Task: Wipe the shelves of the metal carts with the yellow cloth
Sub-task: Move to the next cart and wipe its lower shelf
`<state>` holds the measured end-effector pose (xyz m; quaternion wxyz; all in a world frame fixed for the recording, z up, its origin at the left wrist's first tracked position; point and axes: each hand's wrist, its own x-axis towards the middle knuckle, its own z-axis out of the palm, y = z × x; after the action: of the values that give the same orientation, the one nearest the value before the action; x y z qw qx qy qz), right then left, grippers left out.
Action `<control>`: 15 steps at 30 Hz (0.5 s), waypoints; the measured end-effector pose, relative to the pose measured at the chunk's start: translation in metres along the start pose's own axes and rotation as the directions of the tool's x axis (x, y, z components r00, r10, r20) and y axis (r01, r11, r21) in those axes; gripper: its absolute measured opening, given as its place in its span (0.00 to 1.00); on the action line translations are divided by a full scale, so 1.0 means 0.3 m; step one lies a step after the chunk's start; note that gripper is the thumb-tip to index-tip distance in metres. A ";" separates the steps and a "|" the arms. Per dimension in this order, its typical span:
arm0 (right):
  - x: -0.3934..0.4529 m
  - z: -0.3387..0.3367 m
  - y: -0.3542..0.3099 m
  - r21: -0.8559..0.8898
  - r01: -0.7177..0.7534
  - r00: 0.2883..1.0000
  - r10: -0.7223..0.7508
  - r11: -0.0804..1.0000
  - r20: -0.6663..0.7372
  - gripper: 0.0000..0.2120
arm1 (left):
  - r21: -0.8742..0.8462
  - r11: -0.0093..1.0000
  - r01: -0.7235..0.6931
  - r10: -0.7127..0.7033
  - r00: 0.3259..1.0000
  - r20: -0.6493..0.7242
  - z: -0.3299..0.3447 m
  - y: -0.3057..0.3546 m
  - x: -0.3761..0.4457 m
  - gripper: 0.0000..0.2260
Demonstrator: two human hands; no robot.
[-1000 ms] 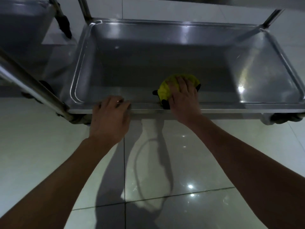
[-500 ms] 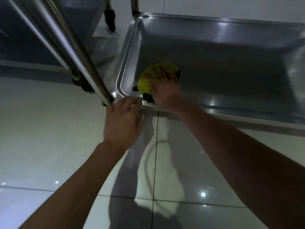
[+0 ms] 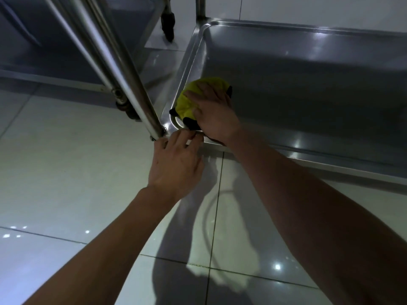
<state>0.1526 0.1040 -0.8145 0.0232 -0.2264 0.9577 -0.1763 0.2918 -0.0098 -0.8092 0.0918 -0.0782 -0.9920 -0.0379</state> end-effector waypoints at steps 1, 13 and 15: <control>-0.006 -0.005 0.012 -0.014 -0.004 1.000 0.004 1.000 -0.011 0.25 | -0.025 1.000 0.008 -0.008 1.000 -0.012 -0.003 0.005 0.011 0.16; -0.274 -0.202 0.533 -0.021 -0.303 0.947 0.299 0.953 -0.114 0.25 | -0.096 0.987 -0.132 0.142 0.983 0.113 0.027 0.328 0.233 0.16; -0.348 -0.241 0.627 0.048 -0.390 0.907 0.393 0.920 -0.153 0.25 | -0.107 0.981 -0.164 0.177 0.975 0.132 0.030 0.427 0.273 0.18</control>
<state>0.1572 0.3310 -0.8160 -0.0169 -0.0148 0.9809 -0.1933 0.2315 0.1293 -0.7948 0.0207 -0.1700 -0.9826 -0.0714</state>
